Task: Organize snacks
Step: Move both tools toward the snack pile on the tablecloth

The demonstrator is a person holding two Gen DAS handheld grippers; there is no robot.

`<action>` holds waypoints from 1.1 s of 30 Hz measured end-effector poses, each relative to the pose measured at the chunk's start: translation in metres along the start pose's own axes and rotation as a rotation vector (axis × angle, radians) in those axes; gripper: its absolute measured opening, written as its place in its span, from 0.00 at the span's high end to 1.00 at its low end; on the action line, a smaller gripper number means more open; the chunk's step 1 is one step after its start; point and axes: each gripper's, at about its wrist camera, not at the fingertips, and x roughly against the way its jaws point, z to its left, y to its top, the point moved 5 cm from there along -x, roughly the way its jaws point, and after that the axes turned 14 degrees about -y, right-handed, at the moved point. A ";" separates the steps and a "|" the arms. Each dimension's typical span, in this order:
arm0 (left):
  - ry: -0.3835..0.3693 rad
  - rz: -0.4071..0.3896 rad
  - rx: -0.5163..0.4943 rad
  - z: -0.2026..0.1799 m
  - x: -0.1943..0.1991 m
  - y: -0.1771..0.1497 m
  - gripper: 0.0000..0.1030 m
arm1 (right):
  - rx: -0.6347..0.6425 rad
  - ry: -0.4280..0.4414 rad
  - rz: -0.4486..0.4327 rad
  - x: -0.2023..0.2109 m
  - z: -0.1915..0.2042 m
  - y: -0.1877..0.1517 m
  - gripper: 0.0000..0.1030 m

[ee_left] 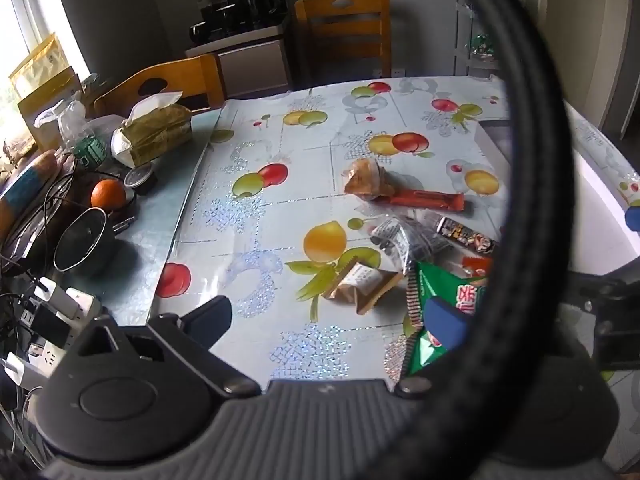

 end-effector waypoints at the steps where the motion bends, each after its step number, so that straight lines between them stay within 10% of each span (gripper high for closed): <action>1: -0.003 0.004 0.001 0.003 -0.001 0.000 0.00 | -0.001 0.000 0.000 -0.001 0.001 0.000 0.00; 33: 0.001 0.045 0.045 0.011 -0.017 0.000 0.00 | -0.011 0.019 0.020 -0.013 -0.007 -0.004 0.00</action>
